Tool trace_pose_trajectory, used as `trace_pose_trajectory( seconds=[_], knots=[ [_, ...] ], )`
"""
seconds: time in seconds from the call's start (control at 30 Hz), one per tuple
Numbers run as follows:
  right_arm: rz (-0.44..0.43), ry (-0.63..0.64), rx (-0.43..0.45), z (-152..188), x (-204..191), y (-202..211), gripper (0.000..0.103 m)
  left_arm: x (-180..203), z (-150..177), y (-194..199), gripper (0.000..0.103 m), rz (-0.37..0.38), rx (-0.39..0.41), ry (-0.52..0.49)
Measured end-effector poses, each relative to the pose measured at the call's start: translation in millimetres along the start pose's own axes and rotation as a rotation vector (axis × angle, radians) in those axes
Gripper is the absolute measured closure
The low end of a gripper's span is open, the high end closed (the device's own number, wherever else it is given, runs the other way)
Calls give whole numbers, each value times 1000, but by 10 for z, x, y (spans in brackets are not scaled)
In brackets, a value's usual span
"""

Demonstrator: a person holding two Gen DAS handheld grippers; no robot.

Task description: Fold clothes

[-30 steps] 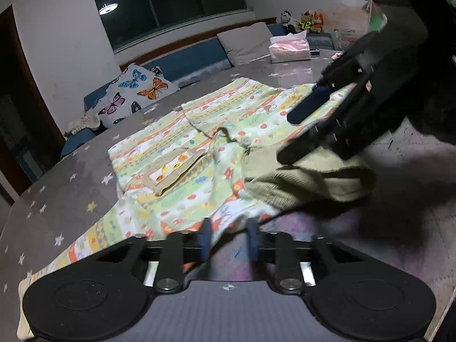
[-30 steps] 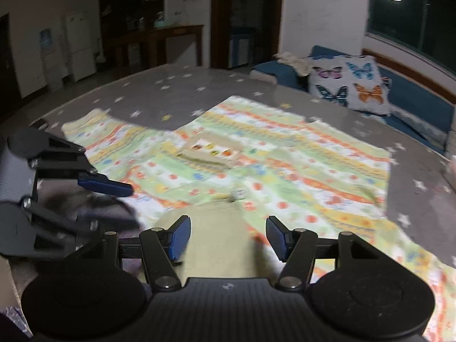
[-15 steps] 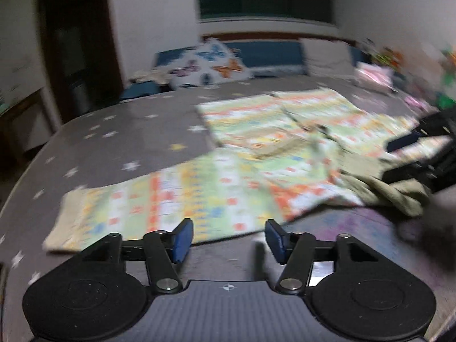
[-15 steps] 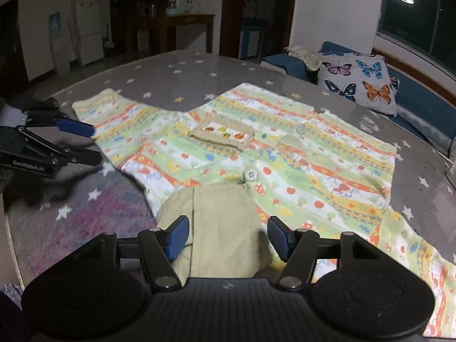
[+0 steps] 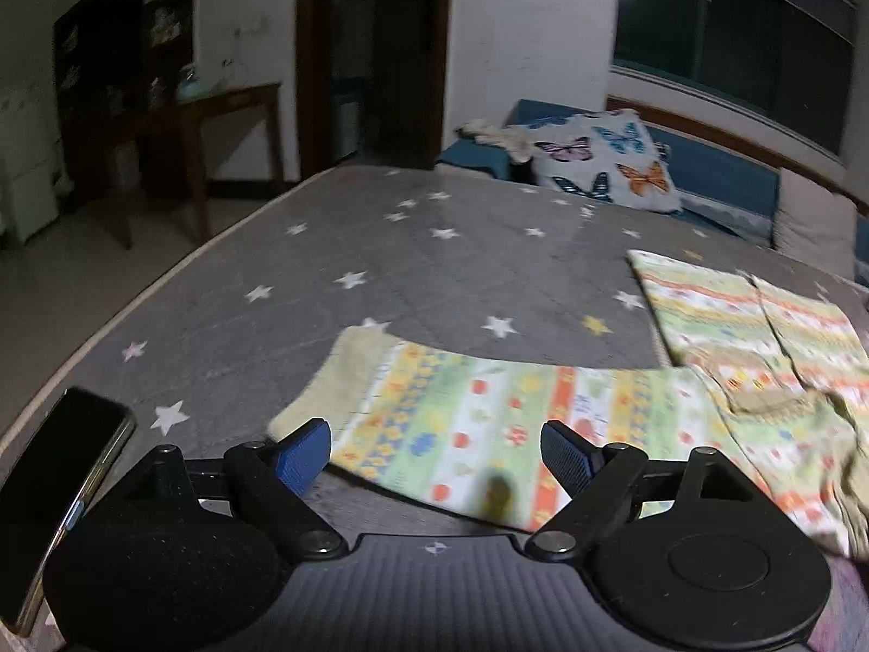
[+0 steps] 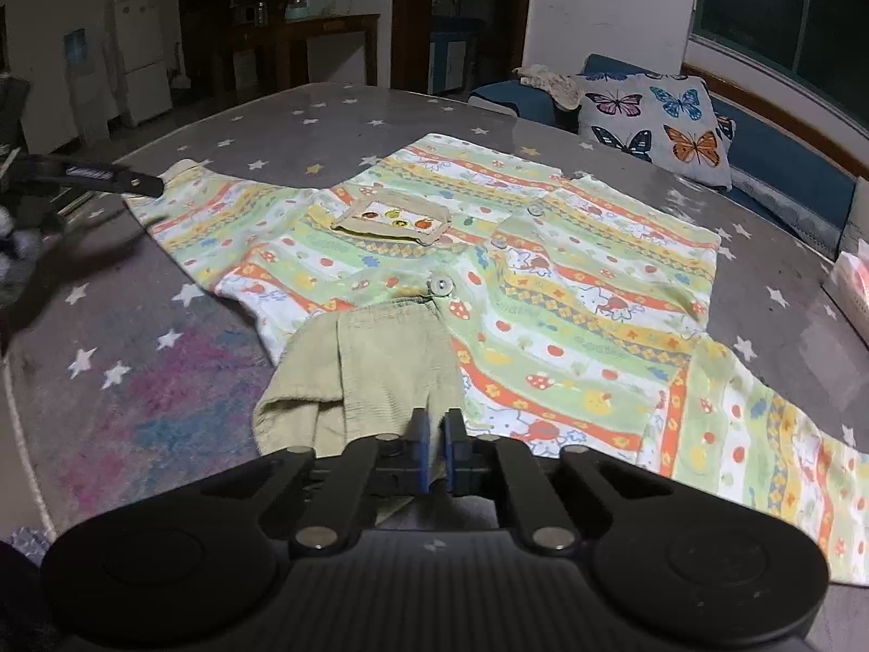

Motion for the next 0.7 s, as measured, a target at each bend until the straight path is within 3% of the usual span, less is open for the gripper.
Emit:
trace_pose_trajectory(
  seconds=[0.13, 0.17, 0.23, 0.27, 0.37, 0.47, 0.7],
  knots=[
    [7, 30, -23, 46, -43, 64, 99, -129, -22, -103, 33, -11, -35, 38],
    [9, 33, -27, 50, -45, 70, 98, -160, -21, -134, 44, -14, -46, 46],
    [4, 33, -9, -19, -33, 100, 90, -210, -17, -184, 54, -15, -62, 59],
    [1, 33, 3, -59, -26, 117, 88, -216, -18, -187, 69, -10, -61, 55],
    [-2, 37, 41, -190, -10, 140, 77, -227, -22, -197, 92, 3, -56, 48],
    [-3, 42, 73, -323, -18, 26, 67, -244, -28, -196, 98, -1, -47, 65],
    [-54, 55, 20, -303, -160, -353, 66, -406, -55, -143, 97, -34, -48, 104]
  ],
)
Point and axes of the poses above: each gripper's, at about its wrist camera, not at the fingertips, and y roughly against the way its jaws point, x to its right, z to its underside, the point moved 3 cm from there along -y, roughly the way its jaws point, and after that the axes turned 7 degrees about y, right-handed, at the moved point
